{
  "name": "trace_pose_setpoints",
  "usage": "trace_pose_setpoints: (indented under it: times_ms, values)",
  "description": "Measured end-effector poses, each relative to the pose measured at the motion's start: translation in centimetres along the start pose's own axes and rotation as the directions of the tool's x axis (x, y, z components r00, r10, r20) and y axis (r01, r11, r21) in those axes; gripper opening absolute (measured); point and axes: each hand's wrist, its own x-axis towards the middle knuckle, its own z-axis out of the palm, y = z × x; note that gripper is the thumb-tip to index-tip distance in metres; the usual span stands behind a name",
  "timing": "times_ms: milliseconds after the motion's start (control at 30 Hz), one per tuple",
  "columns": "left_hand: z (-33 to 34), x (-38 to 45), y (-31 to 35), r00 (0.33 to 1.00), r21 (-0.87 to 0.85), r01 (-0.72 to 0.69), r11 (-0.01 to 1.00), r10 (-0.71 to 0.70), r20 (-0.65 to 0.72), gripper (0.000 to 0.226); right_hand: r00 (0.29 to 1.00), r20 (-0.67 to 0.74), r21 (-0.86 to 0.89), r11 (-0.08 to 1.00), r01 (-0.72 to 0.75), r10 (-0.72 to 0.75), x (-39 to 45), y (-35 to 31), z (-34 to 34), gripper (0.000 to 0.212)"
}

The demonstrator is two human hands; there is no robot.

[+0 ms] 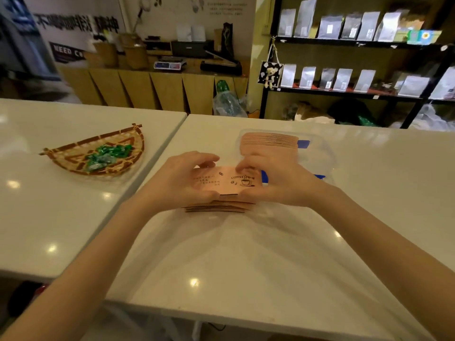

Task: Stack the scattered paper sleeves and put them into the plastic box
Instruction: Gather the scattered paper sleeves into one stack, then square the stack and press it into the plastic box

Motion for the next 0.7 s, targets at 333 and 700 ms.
trace_pose_setpoints:
  times_ms: [333,700]
  values:
    - [1.3,-0.5,-2.7,0.991,-0.044,0.110,0.993,-0.107,0.075,0.059,0.997,0.060,-0.047,0.998,-0.034,0.037,1.6,0.0,3.0,0.045]
    - [0.0,-1.1,-4.6,0.871,-0.098,0.480,0.872,-0.487,-0.069,0.055,0.872,-0.021,0.422,0.795,-0.436,0.490,0.5,1.9,2.0,0.015]
